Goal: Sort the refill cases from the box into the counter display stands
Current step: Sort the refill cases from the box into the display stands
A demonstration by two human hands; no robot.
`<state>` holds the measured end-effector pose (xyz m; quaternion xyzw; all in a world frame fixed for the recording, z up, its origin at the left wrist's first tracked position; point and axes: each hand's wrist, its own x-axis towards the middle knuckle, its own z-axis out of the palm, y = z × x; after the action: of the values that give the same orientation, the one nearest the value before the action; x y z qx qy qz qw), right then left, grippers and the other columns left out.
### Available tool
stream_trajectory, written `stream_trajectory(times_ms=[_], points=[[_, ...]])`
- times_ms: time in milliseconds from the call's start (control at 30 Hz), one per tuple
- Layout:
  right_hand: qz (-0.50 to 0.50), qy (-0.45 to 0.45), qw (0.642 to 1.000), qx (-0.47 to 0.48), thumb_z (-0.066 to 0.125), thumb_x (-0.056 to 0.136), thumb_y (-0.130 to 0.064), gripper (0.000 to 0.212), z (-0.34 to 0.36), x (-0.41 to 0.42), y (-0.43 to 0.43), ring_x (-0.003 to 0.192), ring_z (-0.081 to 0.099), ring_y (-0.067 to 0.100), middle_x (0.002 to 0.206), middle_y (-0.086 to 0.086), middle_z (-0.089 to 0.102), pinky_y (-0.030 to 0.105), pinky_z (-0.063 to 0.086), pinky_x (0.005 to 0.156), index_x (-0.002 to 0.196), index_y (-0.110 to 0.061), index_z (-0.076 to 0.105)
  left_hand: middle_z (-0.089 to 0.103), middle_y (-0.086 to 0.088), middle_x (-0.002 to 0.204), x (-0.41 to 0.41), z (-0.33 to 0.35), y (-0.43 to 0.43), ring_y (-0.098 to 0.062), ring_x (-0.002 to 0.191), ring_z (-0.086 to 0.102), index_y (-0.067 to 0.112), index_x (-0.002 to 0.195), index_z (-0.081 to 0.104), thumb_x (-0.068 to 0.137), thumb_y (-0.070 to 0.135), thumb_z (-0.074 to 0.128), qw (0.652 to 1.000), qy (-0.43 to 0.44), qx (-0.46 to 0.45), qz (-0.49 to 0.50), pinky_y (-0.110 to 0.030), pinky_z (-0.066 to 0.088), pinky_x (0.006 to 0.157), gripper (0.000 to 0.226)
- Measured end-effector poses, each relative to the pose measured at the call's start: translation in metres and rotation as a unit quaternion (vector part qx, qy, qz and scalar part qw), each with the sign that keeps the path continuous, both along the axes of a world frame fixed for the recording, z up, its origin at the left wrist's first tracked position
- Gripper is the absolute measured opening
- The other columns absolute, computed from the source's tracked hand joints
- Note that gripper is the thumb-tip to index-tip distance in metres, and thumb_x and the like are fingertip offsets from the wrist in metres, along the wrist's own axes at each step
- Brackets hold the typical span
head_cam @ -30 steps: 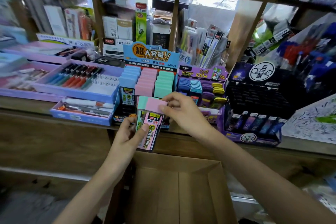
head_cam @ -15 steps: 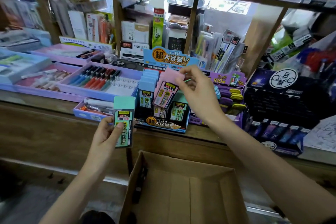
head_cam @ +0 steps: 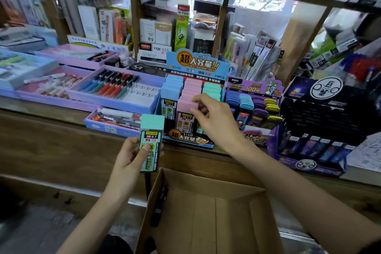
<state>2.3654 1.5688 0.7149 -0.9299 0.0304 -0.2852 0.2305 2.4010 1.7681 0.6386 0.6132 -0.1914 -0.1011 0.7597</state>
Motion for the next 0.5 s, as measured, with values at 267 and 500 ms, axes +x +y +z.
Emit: stream_trajectory(times_ms=[267, 500], points=[[-0.031, -0.043, 0.980, -0.190, 0.069, 0.084, -0.011, 0.025, -0.003, -0.001, 0.002, 0.078, 0.055, 0.032, 0.089, 0.019, 0.051, 0.033, 0.045, 0.046, 0.106, 0.000, 0.065, 0.074, -0.004, 0.090, -0.006, 0.004, -0.005, -0.016, 0.079, 0.071, 0.008, 0.103, 0.054, 0.093, 0.006, 0.046, 1.000, 0.011, -0.011, -0.024, -0.022, 0.056, 0.064, 0.013], [0.031, -0.069, 0.997, 0.021, 0.050, 0.095, -0.016, 0.026, 0.001, -0.028, 0.014, 0.084, 0.049, 0.003, 0.097, -0.004, 0.055, 0.020, 0.042, 0.071, 0.118, -0.008, 0.058, 0.073, 0.003, 0.092, -0.012, 0.023, -0.024, -0.010, 0.081, 0.070, 0.012, 0.105, 0.054, 0.092, 0.012, 0.050, 0.999, -0.012, -0.024, -0.047, -0.016, 0.053, 0.063, 0.014]])
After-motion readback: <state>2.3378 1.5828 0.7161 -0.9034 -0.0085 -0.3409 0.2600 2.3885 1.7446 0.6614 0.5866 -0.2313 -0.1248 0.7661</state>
